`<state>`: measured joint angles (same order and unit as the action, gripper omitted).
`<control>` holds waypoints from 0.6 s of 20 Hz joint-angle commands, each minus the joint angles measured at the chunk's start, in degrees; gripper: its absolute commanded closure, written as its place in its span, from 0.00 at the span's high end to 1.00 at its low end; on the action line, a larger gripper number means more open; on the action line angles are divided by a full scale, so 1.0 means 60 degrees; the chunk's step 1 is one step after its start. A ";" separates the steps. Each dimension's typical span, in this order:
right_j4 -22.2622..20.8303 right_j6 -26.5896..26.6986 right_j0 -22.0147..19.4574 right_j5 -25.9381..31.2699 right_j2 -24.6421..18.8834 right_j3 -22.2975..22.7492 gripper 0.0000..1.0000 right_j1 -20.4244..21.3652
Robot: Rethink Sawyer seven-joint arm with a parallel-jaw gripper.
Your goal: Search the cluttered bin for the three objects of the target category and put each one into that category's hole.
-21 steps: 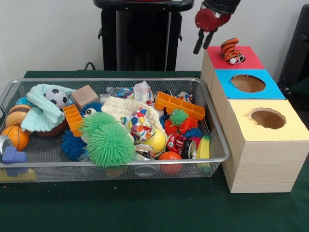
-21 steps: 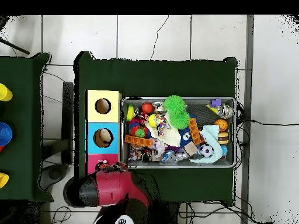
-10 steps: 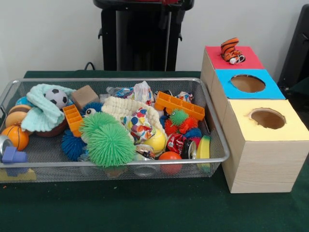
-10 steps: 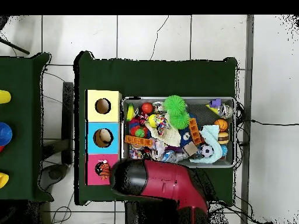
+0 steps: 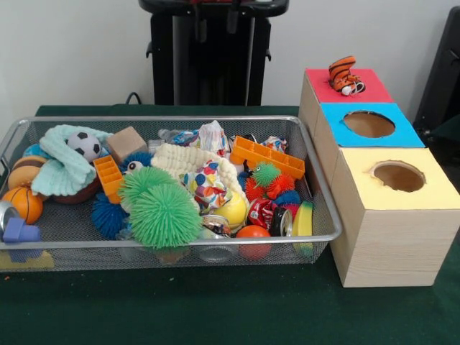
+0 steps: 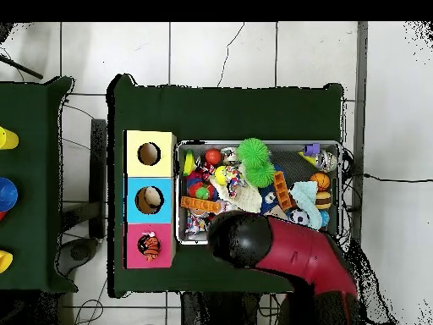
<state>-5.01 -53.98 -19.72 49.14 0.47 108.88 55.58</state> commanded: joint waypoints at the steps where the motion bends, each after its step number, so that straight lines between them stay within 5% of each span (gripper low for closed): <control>1: 0.0094 0.1459 -0.0971 -0.0757 -0.1954 -0.0189 1.00 -0.0615; 2: -0.0156 0.1180 -0.1126 -0.0744 -0.2176 -0.0213 0.00 -0.0636; 6: -0.0057 0.1064 -0.1435 -0.1044 -0.2477 -0.0104 0.00 -0.0715; 12: -0.0386 0.0990 -0.2232 -0.1553 -0.2999 -0.0443 0.00 -0.1705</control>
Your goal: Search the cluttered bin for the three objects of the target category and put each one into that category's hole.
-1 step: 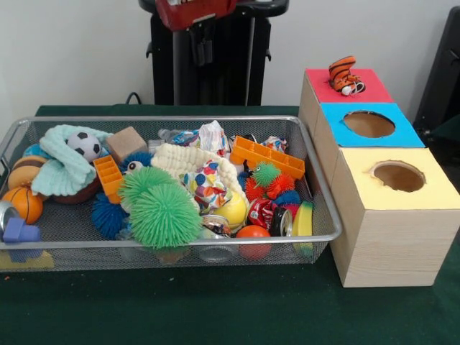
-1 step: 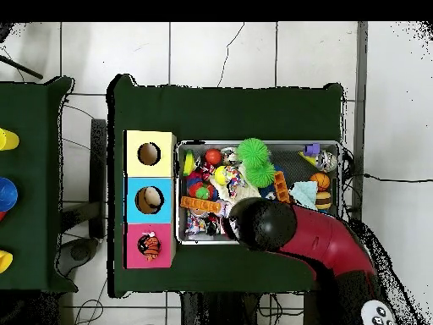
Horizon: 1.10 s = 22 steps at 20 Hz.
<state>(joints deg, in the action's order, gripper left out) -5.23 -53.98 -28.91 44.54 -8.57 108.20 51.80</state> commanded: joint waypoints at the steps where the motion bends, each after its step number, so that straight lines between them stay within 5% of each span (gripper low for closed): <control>1: -0.0377 0.1077 -0.0940 -0.0949 -0.1627 -0.0330 0.00 -0.1285; 8: -0.1656 0.1442 -0.2837 -0.3508 -0.2669 0.1051 0.00 -0.2830; 10: -0.2297 0.1351 -0.3383 -0.4110 -0.2935 0.1690 0.00 -0.2704; 13: -0.2464 0.1271 -0.3855 -0.3140 -0.3310 0.2358 0.00 -0.1386; 16: -0.1617 0.0842 -0.4863 -0.2960 -0.4729 0.2829 0.00 -0.0074; 19: -0.1245 0.0042 -0.4881 -0.2870 -0.5057 0.2506 0.00 -0.0406; 22: -0.1420 -0.0180 -0.4036 -0.1910 -0.4333 0.1173 0.00 -0.1639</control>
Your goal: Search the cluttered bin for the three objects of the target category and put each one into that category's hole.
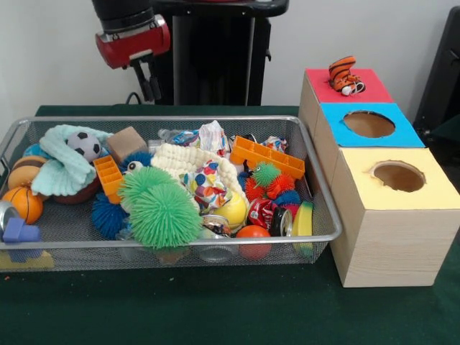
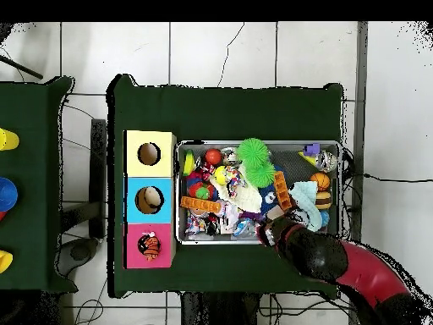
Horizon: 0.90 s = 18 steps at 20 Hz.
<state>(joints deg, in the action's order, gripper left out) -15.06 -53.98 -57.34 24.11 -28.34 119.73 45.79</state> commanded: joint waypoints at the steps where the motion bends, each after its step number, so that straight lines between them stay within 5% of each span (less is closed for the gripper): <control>1: 0.0380 -0.0333 0.0962 0.1894 -0.0941 -0.1114 0.00 -0.0940; 4: 0.0368 -0.0676 0.1344 0.1212 -0.1015 -0.1559 0.00 -0.0792; 7: -0.0087 -0.0845 0.2030 0.1877 -0.0216 -0.2094 0.00 -0.0567; 11: -0.0395 -0.1071 0.2532 0.1745 0.0245 -0.1861 0.00 -0.0315; 18: 0.0386 -0.0983 0.2472 0.2686 0.0166 -0.1325 0.00 0.0778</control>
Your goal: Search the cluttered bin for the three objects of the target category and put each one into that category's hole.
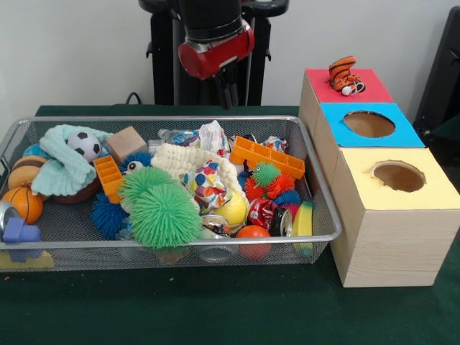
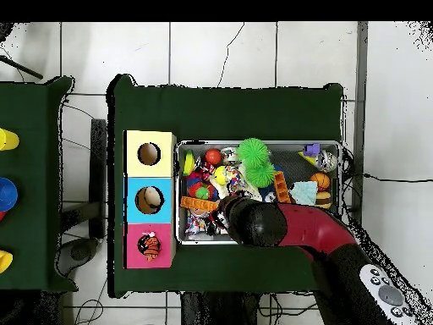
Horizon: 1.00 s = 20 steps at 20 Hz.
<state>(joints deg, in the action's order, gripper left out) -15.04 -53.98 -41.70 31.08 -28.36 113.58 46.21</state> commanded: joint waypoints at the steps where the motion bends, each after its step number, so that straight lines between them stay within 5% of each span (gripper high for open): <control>1: 0.0505 -0.0970 -0.0226 0.1503 0.0074 -0.0252 0.00 0.0754; 7: 0.0721 -0.0931 -0.0222 0.2064 0.0044 -0.0306 0.00 0.1070; 13: 0.1080 -0.1849 0.0204 0.2075 0.0430 -0.0236 0.00 0.1840; 20: 0.1493 -0.2348 0.0929 0.3238 0.1011 -0.0265 0.00 0.2604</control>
<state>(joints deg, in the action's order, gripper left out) -8.81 -53.98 -38.17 41.27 -25.55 113.48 58.07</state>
